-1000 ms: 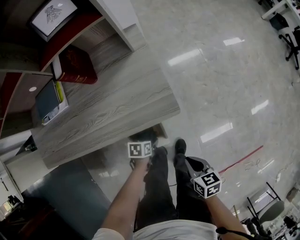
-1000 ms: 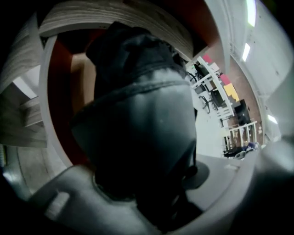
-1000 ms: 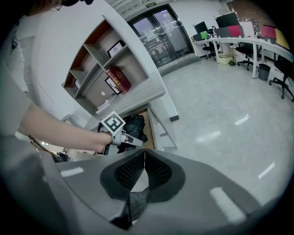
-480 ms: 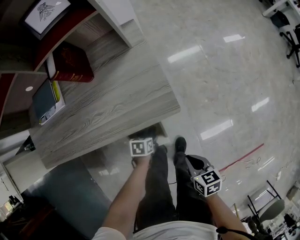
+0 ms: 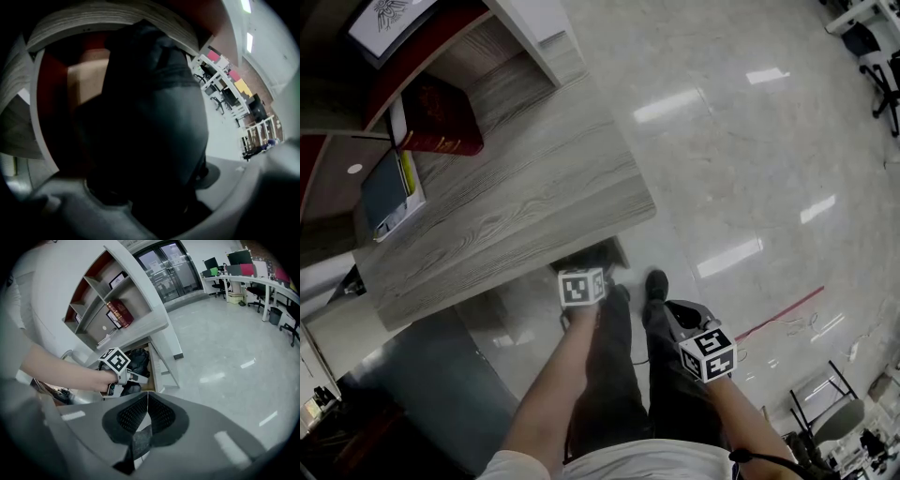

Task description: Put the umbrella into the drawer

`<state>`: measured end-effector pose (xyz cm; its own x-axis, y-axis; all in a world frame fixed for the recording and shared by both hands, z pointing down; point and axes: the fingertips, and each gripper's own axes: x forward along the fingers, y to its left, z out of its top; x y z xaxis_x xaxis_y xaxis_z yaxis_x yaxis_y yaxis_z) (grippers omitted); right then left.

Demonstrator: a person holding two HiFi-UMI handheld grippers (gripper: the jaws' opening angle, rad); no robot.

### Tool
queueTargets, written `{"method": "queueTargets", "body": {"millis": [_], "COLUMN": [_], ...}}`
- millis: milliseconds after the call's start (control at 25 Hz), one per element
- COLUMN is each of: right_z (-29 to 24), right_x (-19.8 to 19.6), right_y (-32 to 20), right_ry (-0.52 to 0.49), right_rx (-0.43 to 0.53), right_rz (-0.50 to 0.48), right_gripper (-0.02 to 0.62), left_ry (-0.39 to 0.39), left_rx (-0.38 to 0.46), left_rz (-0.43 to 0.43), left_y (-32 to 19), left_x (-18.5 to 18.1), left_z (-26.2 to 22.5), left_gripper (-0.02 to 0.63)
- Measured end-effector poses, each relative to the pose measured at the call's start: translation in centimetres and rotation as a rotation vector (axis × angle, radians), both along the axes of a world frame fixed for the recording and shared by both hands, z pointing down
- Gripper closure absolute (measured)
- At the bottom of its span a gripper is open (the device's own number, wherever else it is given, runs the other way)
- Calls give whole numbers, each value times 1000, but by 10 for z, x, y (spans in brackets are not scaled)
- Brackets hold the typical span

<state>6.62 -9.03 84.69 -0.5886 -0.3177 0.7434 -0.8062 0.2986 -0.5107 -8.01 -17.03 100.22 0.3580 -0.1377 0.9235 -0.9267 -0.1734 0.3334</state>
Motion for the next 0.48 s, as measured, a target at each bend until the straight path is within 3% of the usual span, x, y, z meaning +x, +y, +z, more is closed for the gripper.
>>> {"method": "queueTargets", "body": {"millis": [160,480], "right_z": [-1,-3], "right_x": [5,16], "right_y": [5,12], "right_ry": [2,5], "right_rx": [-4,-4], "right_rz": [-2,-13], "right_gripper": [588,588], "left_ry": [18,26], "left_rx": [-9,11], "left_rz": [18,2], "left_y": [5,10], "left_x": [4,5], "left_z": [-2,-3], "left_gripper": [219,218]}}
